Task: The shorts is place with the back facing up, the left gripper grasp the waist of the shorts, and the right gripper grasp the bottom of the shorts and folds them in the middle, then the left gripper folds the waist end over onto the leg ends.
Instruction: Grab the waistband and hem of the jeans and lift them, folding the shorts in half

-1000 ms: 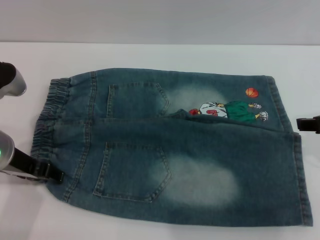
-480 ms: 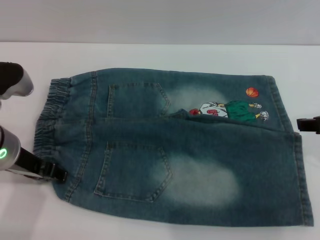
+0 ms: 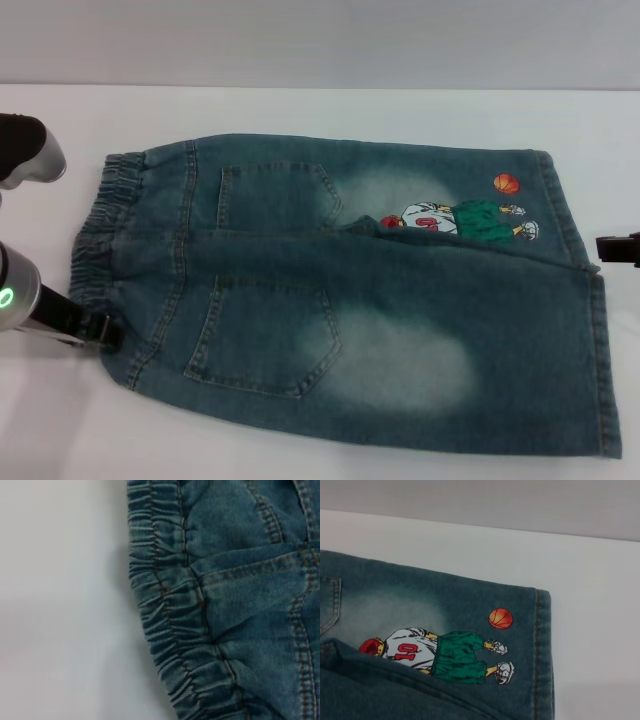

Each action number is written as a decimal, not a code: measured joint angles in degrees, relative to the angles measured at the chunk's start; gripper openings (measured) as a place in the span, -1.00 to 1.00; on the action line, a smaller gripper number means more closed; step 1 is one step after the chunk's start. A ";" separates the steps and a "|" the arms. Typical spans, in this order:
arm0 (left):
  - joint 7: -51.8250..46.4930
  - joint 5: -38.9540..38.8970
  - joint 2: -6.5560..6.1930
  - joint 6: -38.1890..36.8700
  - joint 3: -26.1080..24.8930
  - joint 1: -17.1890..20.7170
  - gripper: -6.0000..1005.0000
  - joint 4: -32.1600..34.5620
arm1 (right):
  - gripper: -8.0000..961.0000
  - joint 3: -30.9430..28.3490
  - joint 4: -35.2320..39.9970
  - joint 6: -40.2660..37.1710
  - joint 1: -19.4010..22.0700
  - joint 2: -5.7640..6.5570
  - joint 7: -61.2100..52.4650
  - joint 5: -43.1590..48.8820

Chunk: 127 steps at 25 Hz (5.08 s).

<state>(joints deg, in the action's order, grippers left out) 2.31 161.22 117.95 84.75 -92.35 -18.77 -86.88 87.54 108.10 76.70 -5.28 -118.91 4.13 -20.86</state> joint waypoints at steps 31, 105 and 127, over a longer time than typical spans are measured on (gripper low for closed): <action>-2.29 1.50 0.00 -2.90 0.36 4.35 -0.92 -6.67 | 0.34 0.09 0.11 -0.65 0.01 -0.09 0.40 -0.68; -1.17 0.64 0.00 -0.92 0.68 3.10 0.04 -3.50 | 0.34 0.50 1.71 1.00 0.63 -0.18 0.53 -0.38; -3.42 0.42 0.26 -3.55 2.91 4.91 -0.32 -11.48 | 0.34 0.76 4.47 10.58 0.32 -0.07 2.60 -3.81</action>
<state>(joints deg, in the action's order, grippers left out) -1.11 161.64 118.21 81.20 -89.44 -13.86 -98.36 88.29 112.56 87.27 -4.96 -118.98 6.73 -24.66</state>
